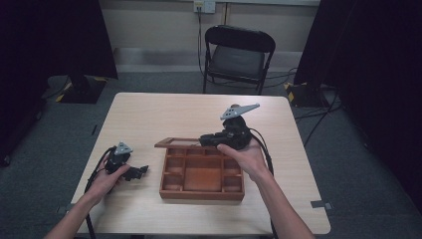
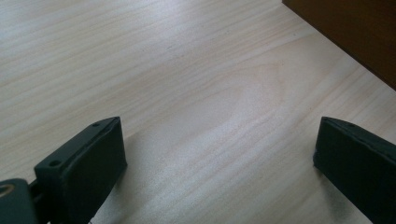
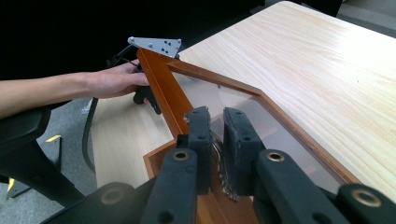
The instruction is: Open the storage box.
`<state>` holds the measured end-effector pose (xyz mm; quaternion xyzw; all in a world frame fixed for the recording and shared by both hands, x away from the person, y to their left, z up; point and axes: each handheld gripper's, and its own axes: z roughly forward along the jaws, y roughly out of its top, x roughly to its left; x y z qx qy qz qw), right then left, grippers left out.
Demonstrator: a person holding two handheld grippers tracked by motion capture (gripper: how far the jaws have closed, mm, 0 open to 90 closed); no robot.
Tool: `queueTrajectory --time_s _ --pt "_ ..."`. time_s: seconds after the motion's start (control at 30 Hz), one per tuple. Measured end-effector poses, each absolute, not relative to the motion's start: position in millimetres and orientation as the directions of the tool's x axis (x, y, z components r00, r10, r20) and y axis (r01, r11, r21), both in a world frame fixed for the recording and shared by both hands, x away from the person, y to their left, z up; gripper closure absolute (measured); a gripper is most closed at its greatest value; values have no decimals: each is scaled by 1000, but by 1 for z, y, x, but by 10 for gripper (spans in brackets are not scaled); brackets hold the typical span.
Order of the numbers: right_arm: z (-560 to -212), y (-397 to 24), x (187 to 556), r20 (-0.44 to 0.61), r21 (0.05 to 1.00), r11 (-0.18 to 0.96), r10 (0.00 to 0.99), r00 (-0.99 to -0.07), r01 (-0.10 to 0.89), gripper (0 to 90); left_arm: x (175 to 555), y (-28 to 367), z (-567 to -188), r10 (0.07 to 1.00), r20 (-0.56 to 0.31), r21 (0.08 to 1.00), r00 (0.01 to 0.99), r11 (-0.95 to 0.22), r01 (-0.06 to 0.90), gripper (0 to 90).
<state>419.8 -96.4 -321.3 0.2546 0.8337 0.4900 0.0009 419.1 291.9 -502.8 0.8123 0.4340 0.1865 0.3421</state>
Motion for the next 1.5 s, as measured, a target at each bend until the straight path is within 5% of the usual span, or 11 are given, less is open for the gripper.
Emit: queueTrajectory --time_s 1.5 --pt "-311 -98 438 256 826 370 426 -868 426 823 419 291 -503 835 1 716 551 -385 582 11"
